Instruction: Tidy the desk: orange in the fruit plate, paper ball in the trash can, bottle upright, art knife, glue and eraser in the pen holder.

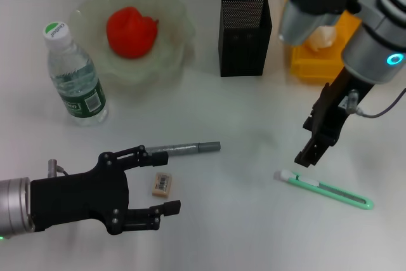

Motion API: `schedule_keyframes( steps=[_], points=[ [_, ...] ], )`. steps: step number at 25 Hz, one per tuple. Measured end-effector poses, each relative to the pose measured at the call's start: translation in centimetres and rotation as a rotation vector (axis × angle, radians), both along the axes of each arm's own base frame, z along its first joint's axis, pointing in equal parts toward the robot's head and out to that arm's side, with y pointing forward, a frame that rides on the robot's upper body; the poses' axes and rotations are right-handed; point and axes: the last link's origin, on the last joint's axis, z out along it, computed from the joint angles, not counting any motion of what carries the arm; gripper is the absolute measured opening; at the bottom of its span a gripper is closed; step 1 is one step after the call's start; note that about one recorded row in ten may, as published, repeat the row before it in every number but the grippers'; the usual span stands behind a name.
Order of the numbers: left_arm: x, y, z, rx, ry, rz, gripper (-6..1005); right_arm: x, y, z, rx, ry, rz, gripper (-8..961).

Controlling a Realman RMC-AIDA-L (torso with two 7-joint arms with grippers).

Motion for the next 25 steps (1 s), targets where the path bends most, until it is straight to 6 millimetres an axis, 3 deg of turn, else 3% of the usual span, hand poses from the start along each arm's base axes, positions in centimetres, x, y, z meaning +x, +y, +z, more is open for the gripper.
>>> schedule_keyframes(
  steps=[24,25],
  points=[
    [-0.3,0.1,-0.1,0.008,0.013,0.02,814,1.7,-2.8,-4.1,-0.088,-0.052,0.119,773],
    [-0.3,0.1,-0.1,0.008,0.013,0.02,814,1.9,-2.9,-4.3,-0.085,-0.053,0.126,733]
  ],
)
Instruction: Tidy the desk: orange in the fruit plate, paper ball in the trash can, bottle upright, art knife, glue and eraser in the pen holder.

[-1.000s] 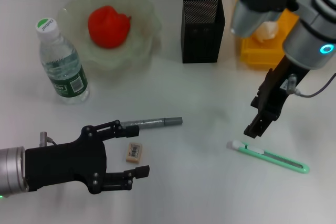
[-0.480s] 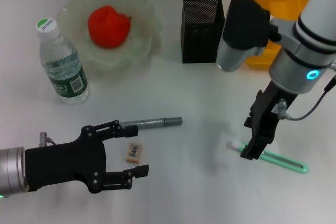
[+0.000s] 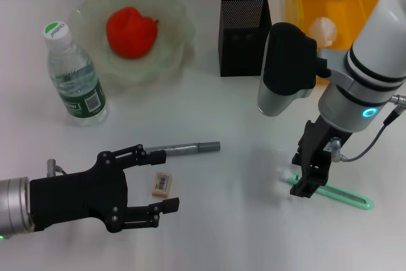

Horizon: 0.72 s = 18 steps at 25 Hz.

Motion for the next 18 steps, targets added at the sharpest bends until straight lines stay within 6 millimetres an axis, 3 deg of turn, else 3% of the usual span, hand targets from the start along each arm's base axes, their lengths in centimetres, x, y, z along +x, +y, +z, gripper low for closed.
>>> schedule_keyframes(
  steps=[3,10,18],
  points=[
    [0.0,0.0,0.0,0.0,-0.001,0.001,814,0.1,-0.1,-0.3,0.003,0.001,0.015,614],
    [0.1,0.1,0.0,0.003,-0.003,0.001,814,0.2,-0.2,-0.6,0.004,0.002,0.035,462],
    [0.1,0.2,0.0,0.003,-0.003,-0.001,814,0.4,-0.4,-1.2,-0.002,-0.01,0.063,441]
  ],
)
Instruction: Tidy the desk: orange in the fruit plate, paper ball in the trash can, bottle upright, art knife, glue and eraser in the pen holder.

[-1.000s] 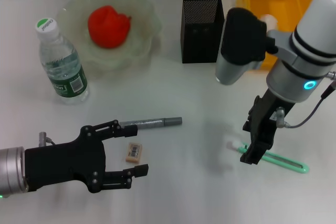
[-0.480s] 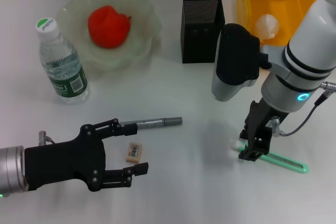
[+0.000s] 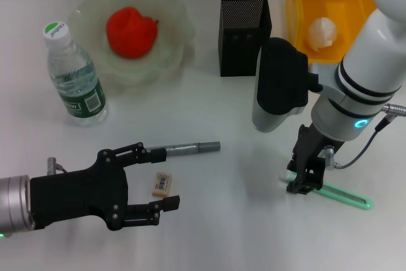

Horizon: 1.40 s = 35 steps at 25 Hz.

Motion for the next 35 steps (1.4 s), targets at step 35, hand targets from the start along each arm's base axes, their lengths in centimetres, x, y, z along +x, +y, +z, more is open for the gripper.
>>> schedule_keyframes(
  steps=[35],
  points=[
    [0.6,0.7,0.0,-0.012,-0.009,-0.005,815,-3.4,6.9,12.3,0.619,1.102,-0.021,174]
  ],
)
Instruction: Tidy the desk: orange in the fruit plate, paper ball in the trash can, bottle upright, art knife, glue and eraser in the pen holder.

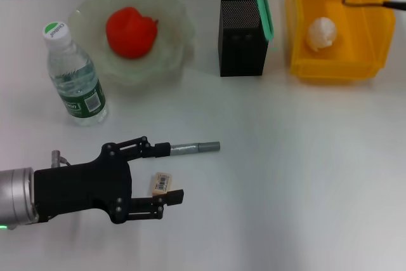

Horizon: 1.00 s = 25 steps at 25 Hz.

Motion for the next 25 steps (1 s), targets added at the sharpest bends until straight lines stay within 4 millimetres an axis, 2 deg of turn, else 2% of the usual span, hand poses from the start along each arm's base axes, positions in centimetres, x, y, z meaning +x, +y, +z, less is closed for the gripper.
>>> schedule_keyframes(
  steps=[6,12,17,25],
  points=[
    [0.1,0.0,0.1,0.004,-0.007,0.001,814,0.7,2.1,-0.9,0.063,0.165,-0.01,175],
    [-0.1,0.2,0.7,0.025,-0.018,0.011,814,1.6,4.1,-2.9,0.135,0.149,-0.041,175],
    [-0.1,0.2,1.0,0.034,-0.03,0.012,814,2.3,4.7,-4.3,0.168,0.133,-0.056,175],
    [0.0,0.5,1.1,0.042,-0.033,0.009,815,2.9,4.7,-4.8,0.193,0.116,-0.05,175]
  ],
)
